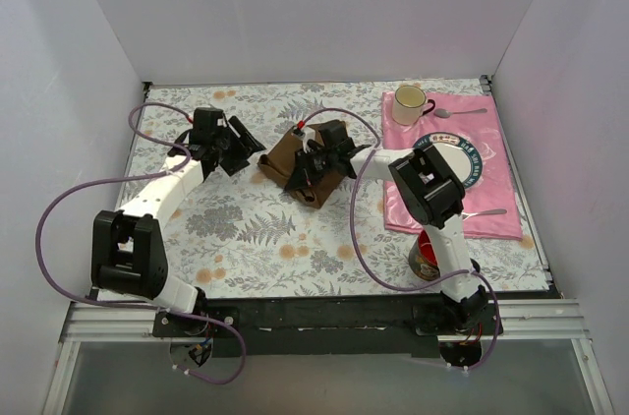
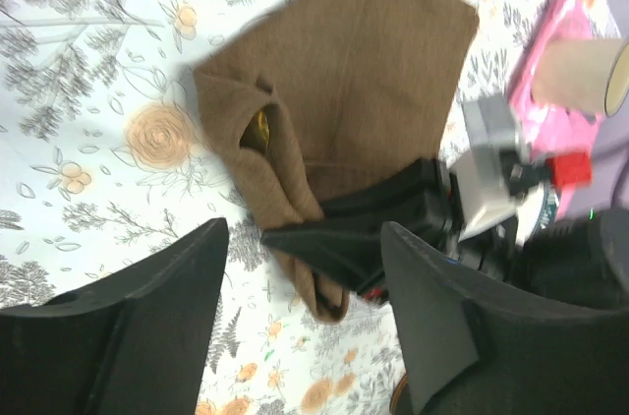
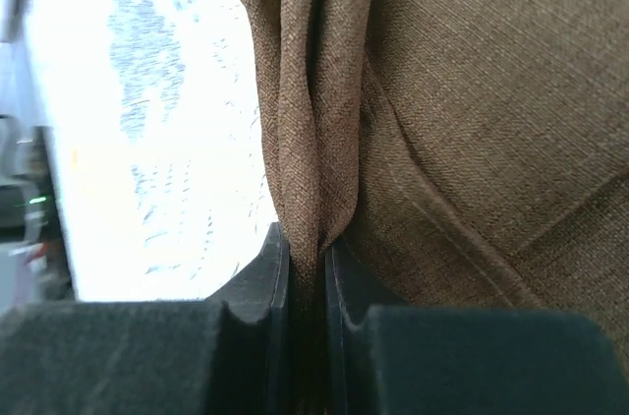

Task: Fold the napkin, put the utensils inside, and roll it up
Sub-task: Roll the napkin with the utensil

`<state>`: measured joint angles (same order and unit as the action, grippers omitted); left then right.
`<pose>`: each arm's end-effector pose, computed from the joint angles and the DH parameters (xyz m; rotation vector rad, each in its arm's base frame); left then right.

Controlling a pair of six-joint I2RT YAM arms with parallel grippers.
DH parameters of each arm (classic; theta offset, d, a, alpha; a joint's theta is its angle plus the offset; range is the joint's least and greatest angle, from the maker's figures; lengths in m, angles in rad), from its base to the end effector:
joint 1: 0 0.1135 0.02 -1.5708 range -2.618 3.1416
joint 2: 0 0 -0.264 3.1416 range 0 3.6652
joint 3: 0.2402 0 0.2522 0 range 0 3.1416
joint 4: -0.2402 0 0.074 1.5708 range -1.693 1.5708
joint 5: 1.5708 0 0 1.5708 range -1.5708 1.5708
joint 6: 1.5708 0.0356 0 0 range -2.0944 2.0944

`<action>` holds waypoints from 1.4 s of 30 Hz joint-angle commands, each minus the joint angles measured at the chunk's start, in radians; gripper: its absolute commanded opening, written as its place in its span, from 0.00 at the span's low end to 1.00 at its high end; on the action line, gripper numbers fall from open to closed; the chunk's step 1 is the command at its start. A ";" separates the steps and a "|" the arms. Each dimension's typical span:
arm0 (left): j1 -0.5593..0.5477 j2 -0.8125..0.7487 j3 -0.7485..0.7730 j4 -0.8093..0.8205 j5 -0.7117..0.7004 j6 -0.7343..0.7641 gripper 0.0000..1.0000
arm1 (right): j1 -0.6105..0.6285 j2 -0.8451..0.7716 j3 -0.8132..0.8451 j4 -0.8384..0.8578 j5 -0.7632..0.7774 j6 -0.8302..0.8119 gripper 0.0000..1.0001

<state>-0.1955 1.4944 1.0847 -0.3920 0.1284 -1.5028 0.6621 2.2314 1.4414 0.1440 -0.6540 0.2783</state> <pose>0.3174 -0.0675 0.2556 -1.5168 2.0908 -0.8942 0.3642 0.3114 0.1286 -0.8246 2.1950 1.2212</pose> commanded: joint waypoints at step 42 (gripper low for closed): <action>-0.001 0.515 -0.115 0.441 0.309 -0.079 0.04 | -0.059 0.205 0.462 -0.739 -0.014 -0.088 0.48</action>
<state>-0.2062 1.9659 0.9745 0.1867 0.5224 -1.6382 0.6064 2.4050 1.8038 -0.3508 -0.8494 0.3473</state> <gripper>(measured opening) 0.039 0.396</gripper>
